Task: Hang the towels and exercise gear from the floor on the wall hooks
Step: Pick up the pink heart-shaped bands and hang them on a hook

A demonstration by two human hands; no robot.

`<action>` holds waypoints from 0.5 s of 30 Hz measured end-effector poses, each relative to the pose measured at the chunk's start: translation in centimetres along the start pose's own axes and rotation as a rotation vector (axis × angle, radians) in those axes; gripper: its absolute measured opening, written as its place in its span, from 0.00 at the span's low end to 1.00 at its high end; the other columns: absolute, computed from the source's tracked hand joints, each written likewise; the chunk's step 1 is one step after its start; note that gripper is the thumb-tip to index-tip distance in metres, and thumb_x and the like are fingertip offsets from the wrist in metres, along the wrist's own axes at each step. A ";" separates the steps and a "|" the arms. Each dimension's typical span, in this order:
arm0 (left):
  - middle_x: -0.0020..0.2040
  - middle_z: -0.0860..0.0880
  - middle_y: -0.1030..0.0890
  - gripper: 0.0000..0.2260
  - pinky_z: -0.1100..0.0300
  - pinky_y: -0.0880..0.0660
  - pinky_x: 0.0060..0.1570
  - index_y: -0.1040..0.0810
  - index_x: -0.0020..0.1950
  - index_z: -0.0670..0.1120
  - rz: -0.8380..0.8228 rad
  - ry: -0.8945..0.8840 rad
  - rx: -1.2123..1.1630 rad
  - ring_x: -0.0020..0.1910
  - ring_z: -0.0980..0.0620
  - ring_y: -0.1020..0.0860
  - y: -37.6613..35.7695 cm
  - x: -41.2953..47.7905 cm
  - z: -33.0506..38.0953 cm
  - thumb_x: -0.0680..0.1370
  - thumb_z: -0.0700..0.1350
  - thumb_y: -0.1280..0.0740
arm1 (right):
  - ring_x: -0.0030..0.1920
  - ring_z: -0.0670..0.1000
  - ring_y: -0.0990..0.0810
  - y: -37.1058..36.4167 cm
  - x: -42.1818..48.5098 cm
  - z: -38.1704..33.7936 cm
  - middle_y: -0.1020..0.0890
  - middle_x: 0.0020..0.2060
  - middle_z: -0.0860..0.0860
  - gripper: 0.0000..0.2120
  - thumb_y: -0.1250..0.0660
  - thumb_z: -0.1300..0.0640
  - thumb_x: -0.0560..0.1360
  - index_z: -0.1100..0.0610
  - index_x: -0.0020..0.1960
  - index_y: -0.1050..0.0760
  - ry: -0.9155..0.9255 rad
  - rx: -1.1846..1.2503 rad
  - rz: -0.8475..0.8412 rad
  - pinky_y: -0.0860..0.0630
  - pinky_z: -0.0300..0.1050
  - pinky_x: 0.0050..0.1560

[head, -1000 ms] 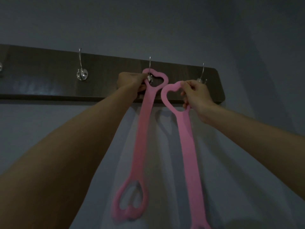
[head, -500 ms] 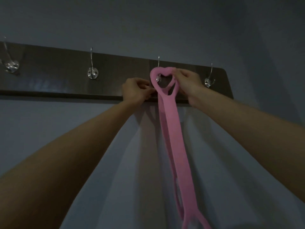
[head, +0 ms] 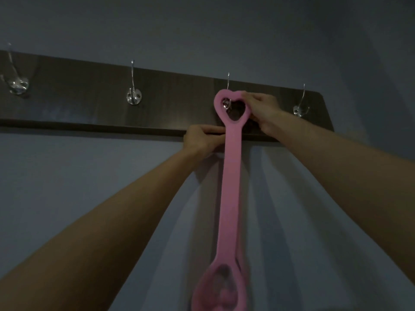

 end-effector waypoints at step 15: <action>0.49 0.45 0.17 0.13 0.58 0.20 0.49 0.20 0.57 0.40 0.007 -0.046 -0.072 0.44 0.51 0.18 0.4 -1.5 -1.0 0.72 0.40 0.28 | 0.37 0.41 0.25 1.5 -0.5 1.2 0.20 0.45 0.52 0.13 0.29 0.59 0.72 0.62 0.55 0.22 0.176 -0.103 0.146 0.28 0.26 0.30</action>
Point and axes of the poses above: each hand's wrist, its own x-axis towards the middle knuckle, its own y-axis out of the back of the hand, z = x × y, the point moved 9 cm from there along x, towards the middle knuckle
